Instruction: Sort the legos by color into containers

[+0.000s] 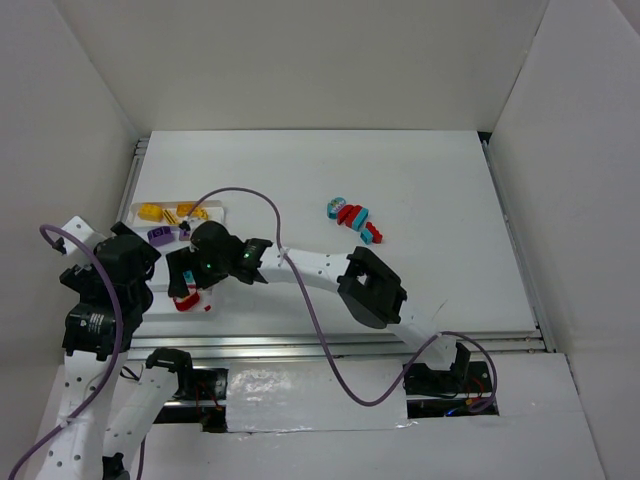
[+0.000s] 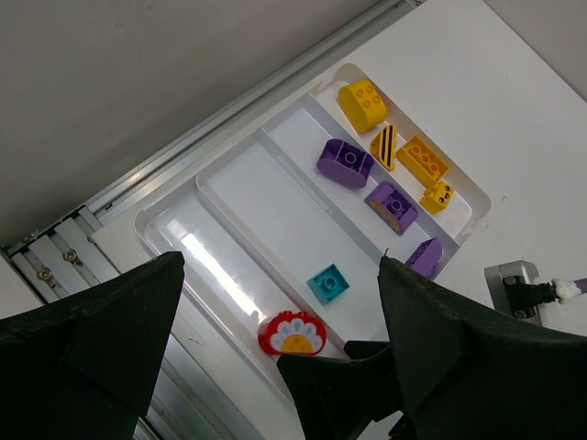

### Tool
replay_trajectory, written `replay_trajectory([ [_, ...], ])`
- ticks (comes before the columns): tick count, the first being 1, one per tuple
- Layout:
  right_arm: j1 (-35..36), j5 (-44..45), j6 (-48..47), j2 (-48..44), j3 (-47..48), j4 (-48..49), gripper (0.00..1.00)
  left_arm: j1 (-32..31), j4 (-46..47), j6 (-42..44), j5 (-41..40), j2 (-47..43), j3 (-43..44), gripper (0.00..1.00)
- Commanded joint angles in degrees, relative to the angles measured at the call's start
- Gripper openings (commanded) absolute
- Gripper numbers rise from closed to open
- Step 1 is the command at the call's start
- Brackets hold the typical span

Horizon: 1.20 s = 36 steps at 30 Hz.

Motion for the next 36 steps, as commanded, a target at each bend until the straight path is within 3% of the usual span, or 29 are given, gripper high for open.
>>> replay_trajectory([
  [1, 0.47, 0.52, -1.96, -2.20, 1.82, -0.68, 1.00, -0.18, 1.31, 0.34, -1.09, -0.66, 1.27, 1.00],
  [4, 0.30, 2.18, -2.31, -2.89, 2.19, -2.17, 1.00, -0.18, 1.13, 0.07, -1.53, -0.93, 1.27, 0.99],
  [8, -1.80, 7.72, -2.40, -10.87, -7.81, 0.36, 1.00, -0.26, 1.31, 0.25, -1.44, -1.02, 1.10, 1.00],
  [10, -3.83, 11.41, -2.66, -17.88, -17.47, 2.29, 1.00, -0.35, 1.75, 0.86, -0.49, -1.01, 0.92, 0.99],
  [14, -14.08, 19.66, -2.58, -29.76, -32.93, 0.38, 1.00, -0.70, 6.12, 5.24, 4.50, -1.01, -0.65, 1.00],
  [18, -26.23, 18.28, -3.44, -34.87, -41.14, -1.38, 1.00, -0.88, 11.15, 10.17, 13.66, -0.75, -2.24, 0.99],
  [20, -31.49, 18.97, -4.50, -35.15, -42.03, -4.01, 1.00, -0.88, 12.03, 11.49, 16.56, -0.40, -2.68, 1.00],
  [28, -40.13, 23.28, -14.00, -29.71, -34.92, -15.97, 1.00, -0.97, 13.97, 13.52, 20.97, 0.48, -3.39, 0.99],
  [36, -45.50, 15.91, -15.05, -29.53, -39.48, -15.10, 1.00, -0.97, 14.49, 14.22, 22.20, 1.27, -3.39, 1.00],
])
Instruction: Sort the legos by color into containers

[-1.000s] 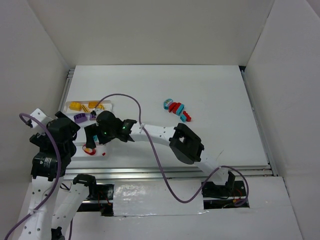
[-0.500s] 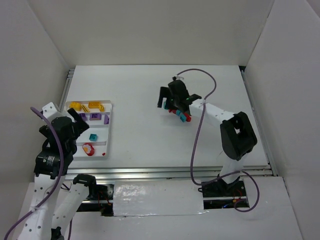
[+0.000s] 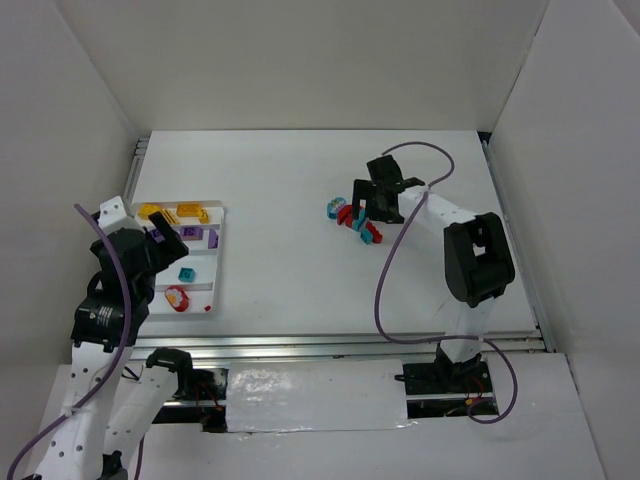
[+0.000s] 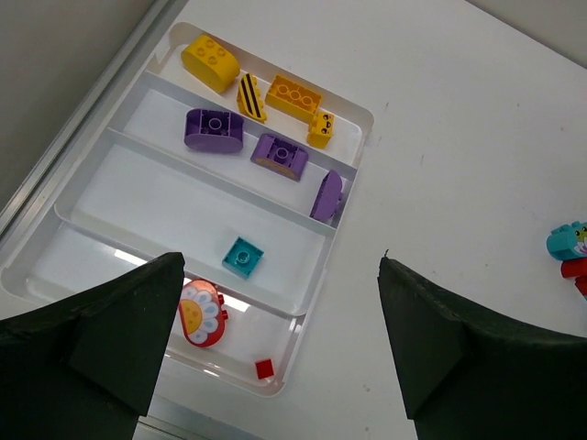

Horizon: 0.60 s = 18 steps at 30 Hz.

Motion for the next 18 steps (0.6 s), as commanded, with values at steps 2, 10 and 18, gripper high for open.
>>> replay_trajectory([
  [2, -0.54, -3.73, -2.77, 0.39, -2.30, -0.30, 0.99, -0.27, 3.06, 1.90, 1.44, 0.42, -0.24, 0.99],
  [10, -2.12, -5.57, -3.39, 2.25, -2.22, -1.09, 0.74, -0.18, 3.33, 2.16, 2.14, 0.95, -0.24, 1.00],
  [18, -2.03, -6.98, -3.65, 3.74, -1.52, -2.76, 0.65, -0.18, 3.50, 2.25, 2.58, 1.03, -0.24, 0.99],
])
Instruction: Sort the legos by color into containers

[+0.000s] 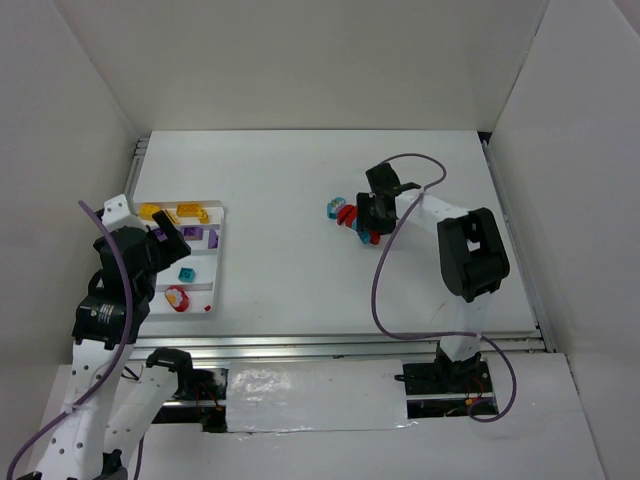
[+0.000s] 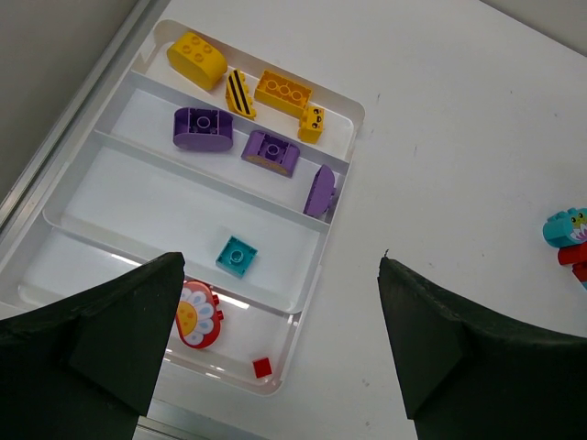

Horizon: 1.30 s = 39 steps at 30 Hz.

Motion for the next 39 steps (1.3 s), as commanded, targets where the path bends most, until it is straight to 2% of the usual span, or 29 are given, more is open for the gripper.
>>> replay_trajectory([
  [1, -0.31, -1.91, -0.55, 1.66, 0.85, -2.04, 0.60, -0.16, 2.87, 1.09, 0.63, 0.16, -0.28, 1.00],
  [3, -0.22, -2.18, -0.29, 2.19, 1.02, -2.74, 0.53, -0.16, 2.78, 1.09, 0.46, 0.16, -0.28, 0.99],
  [7, -0.22, -2.01, 0.33, 2.19, 0.67, -3.27, 0.52, -0.16, 2.78, 1.09, 0.63, 0.25, -0.20, 0.99],
  [8, -0.13, -1.92, 0.42, 2.02, 0.50, -3.27, 0.48, -0.16, 2.78, 1.09, 0.63, 0.16, -0.20, 0.99],
  [9, -0.04, -1.92, 0.42, 1.67, 0.41, -3.36, 0.19, -0.16, 2.78, 1.09, 0.63, 0.16, -0.28, 1.00],
  [10, 0.31, -1.74, 1.11, 1.14, 0.23, -3.45, 0.00, -0.16, 2.69, 1.09, 0.72, 0.16, -0.28, 1.00],
  [14, 1.54, -3.39, 1.56, -3.77, -3.01, -1.52, 0.00, -0.16, 2.96, 1.18, 1.77, 0.25, -0.28, 0.99],
  [18, 3.29, -7.45, 1.73, -14.65, -8.64, 4.97, 0.00, -0.16, 4.79, 1.79, 7.30, -0.37, -0.63, 1.00],
  [25, 7.16, -11.75, 3.75, -24.78, -13.47, 10.07, 0.00, -0.25, 11.03, -0.22, 27.68, 3.05, -1.16, 1.00],
  [26, 7.77, -12.63, 4.45, -25.83, -14.96, 11.30, 0.00, -0.25, 12.09, -1.27, 33.10, 3.58, -1.25, 0.99],
  [30, 12.95, -17.21, 5.51, -34.08, -20.15, 20.71, 0.00, -0.60, 23.06, -9.35, 49.12, 6.83, -6.06, 1.00],
  [31, 14.10, -16.86, 5.17, -35.32, -20.94, 22.72, 0.00, -1.29, 27.96, -10.67, 51.24, 8.58, -6.95, 1.00],
  [34, 19.98, -14.06, 0.43, -39.20, -22.09, 25.10, 0.00, -3.66, 34.39, -15.07, 56.52, 12.53, -8.63, 1.00],
  [39, 26.84, -12.46, -8.71, -42.10, -23.85, 26.52, 0.00, -8.94, 36.79, -17.98, 59.34, 18.08, -7.23, 0.99],
])
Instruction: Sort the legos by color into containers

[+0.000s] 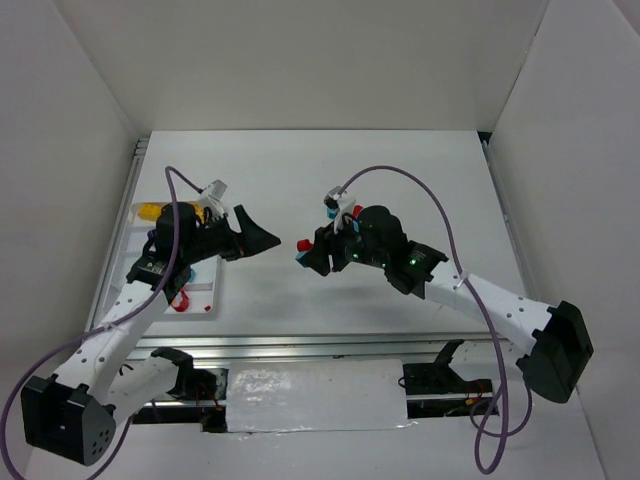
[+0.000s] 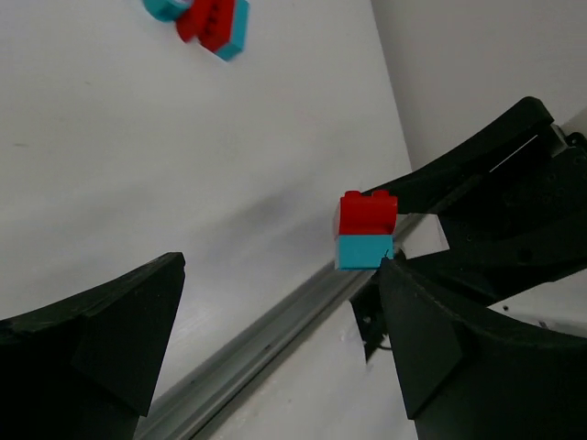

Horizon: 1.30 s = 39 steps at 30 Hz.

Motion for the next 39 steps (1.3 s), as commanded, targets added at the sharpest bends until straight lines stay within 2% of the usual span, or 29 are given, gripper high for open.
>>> replay_trajectory([
  [1, 2.78, 1.35, -7.39, -2.59, -1.95, 5.30, 0.00, -3.30, 8.01, -3.91, 6.86, 2.35, 1.89, 0.99],
  [10, 4.28, 1.35, -9.50, -3.91, -1.61, 5.30, 0.00, -6.56, 14.42, -7.34, 11.17, 2.62, -1.54, 0.99],
  [21, 7.53, 0.91, -9.24, -1.54, 2.08, 5.13, 0.00, -10.87, 15.48, -5.93, 8.01, 6.49, -1.45, 0.96],
  [28, 9.21, 2.49, -9.15, 0.22, 3.93, 5.30, 0.00, -11.83, 16.44, -6.02, 8.18, 7.81, -1.01, 0.88],
  [32, 9.91, 2.84, -8.98, 1.45, 4.99, 5.21, 0.00, -11.92, 16.62, -5.93, 8.18, 8.16, -1.19, 0.70],
  [33, 10.09, 3.45, -8.89, 1.80, 5.25, 5.21, 0.00, -12.01, 16.62, -5.93, 8.27, 8.25, -1.27, 0.58],
  [35, 10.44, 4.77, -8.45, 2.59, 5.86, 5.12, 0.00, -12.01, 16.53, -5.84, 8.71, 8.16, -1.01, 0.41],
  [36, 10.53, 6.08, -8.27, 2.94, 6.04, 4.95, 0.00, -12.10, 16.10, -5.75, 8.63, 8.16, -0.92, 0.29],
  [39, 10.44, 8.37, -7.48, 4.18, 6.57, 4.68, 0.00, -12.10, 14.43, -4.00, 8.01, 7.98, 0.13, 0.07],
])
